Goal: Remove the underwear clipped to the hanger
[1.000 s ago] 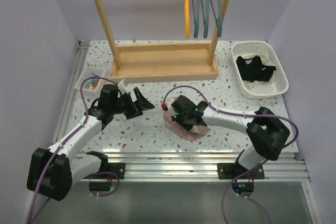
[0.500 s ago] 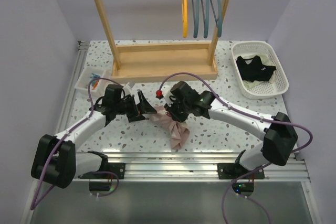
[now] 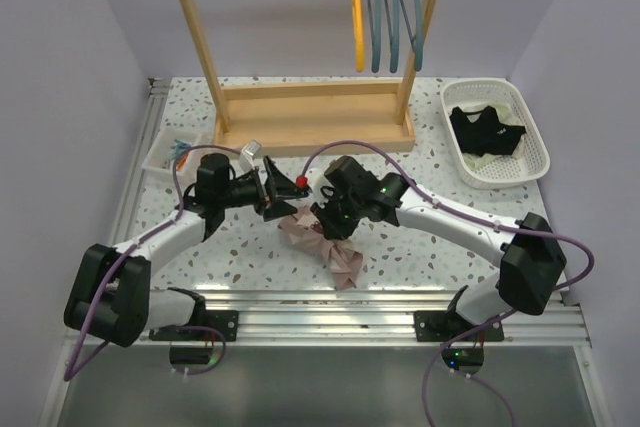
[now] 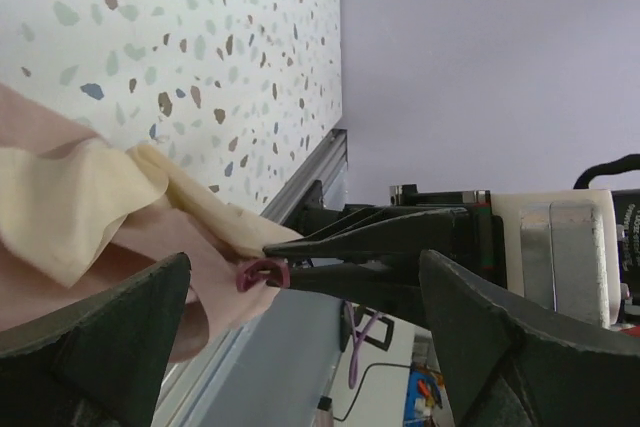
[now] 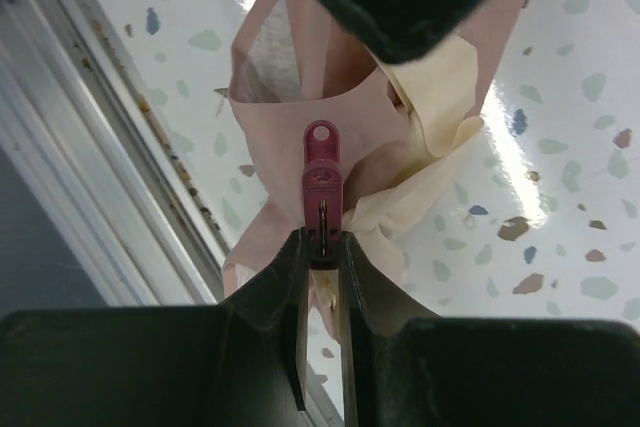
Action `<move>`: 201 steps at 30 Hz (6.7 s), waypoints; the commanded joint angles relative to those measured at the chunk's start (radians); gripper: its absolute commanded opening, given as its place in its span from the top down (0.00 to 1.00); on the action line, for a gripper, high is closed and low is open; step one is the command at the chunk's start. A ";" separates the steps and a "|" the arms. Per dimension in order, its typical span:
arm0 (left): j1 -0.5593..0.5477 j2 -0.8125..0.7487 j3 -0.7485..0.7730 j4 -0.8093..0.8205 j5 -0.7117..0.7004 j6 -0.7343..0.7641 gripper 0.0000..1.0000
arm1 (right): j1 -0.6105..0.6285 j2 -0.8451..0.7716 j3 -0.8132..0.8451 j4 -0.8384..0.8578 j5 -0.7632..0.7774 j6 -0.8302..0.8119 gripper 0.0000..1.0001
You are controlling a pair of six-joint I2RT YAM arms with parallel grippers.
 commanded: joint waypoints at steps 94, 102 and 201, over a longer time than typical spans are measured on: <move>-0.112 0.255 0.285 -0.306 0.247 0.362 0.95 | 0.055 -0.065 0.136 -0.133 0.225 0.048 0.41; -0.020 0.229 0.298 -0.380 0.189 0.399 0.96 | 0.035 -0.183 -0.031 -0.072 0.295 0.307 0.34; 0.543 -0.027 0.581 -0.284 0.004 0.344 0.00 | -0.956 -0.379 0.401 -0.093 -0.271 0.496 0.02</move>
